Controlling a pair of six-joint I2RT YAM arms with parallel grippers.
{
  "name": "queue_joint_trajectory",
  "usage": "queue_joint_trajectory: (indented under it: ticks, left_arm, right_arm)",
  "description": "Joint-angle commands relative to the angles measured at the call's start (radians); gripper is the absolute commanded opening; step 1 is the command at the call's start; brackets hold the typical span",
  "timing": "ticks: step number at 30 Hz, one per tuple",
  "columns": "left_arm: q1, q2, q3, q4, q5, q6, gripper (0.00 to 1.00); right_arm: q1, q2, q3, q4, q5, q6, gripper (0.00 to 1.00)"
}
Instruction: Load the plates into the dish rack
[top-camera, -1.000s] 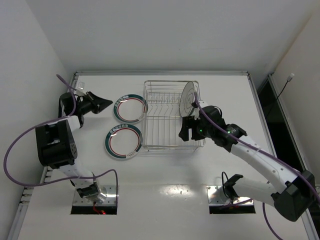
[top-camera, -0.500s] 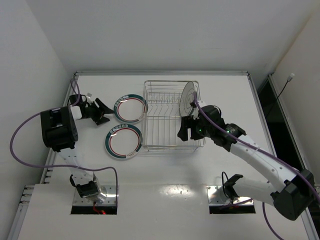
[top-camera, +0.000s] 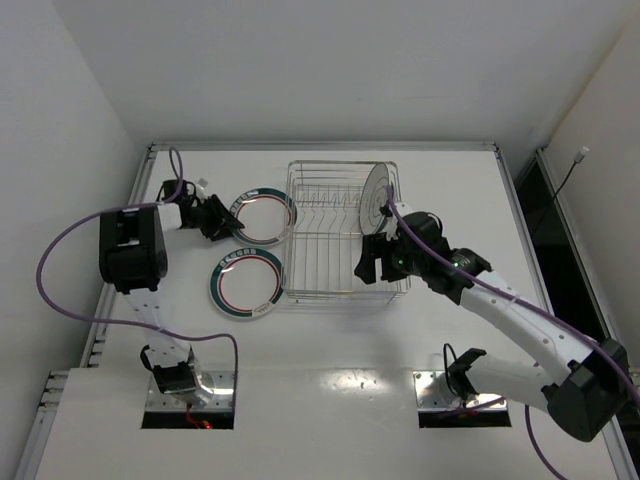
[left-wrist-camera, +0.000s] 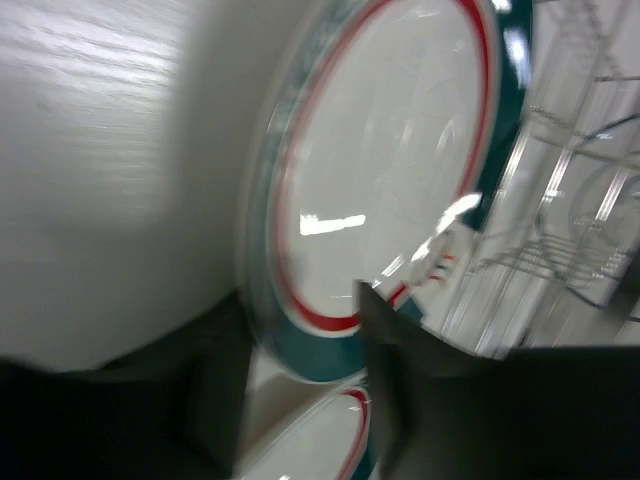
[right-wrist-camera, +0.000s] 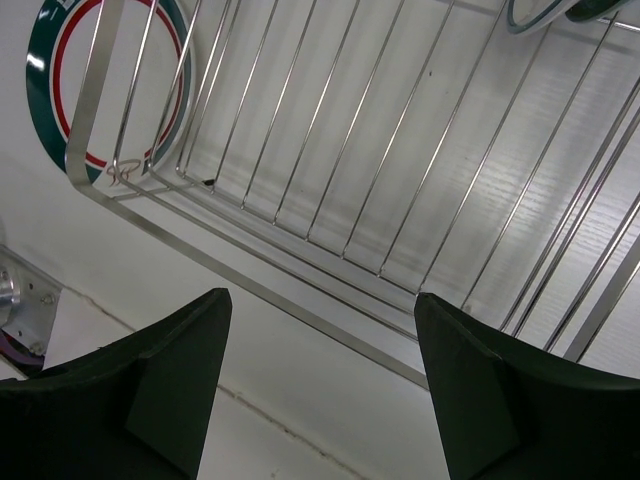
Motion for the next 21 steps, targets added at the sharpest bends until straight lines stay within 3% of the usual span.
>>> queue_joint_trajectory:
  ticks: [1,4,7,11,16,19,21]
  left_arm:
    - [0.006,0.055,0.036,-0.015,-0.018,0.024,0.32]
    - [0.006,0.055,0.036,-0.015,-0.009,0.034,0.10]
    - [0.006,0.014,0.036,-0.015,-0.029,0.034,0.00]
    - [0.026,-0.107,0.023,-0.024,-0.116,0.034,0.00]
    - [0.137,-0.301,-0.082,0.075,-0.176,-0.031,0.00]
    - [0.204,-0.376,-0.164,0.196,-0.109,-0.099,0.00]
    - [0.204,-0.376,-0.199,0.282,0.015,-0.140,0.00]
  right_arm:
    - [-0.015,-0.001,0.000,0.051,-0.024,-0.016,0.71]
    - [-0.015,-0.001,0.000,0.051,-0.024,-0.016,0.71]
    - [-0.024,-0.001,0.000,0.051,-0.033,-0.016,0.71]
    - [-0.033,0.009,0.000,0.051,-0.043,-0.016,0.71]
    - [-0.033,0.009,0.000,0.051,-0.043,-0.016,0.71]
    - [-0.033,0.009,0.000,0.051,-0.043,-0.016,0.71]
    - [-0.033,0.009,0.000,0.051,-0.043,-0.016,0.71]
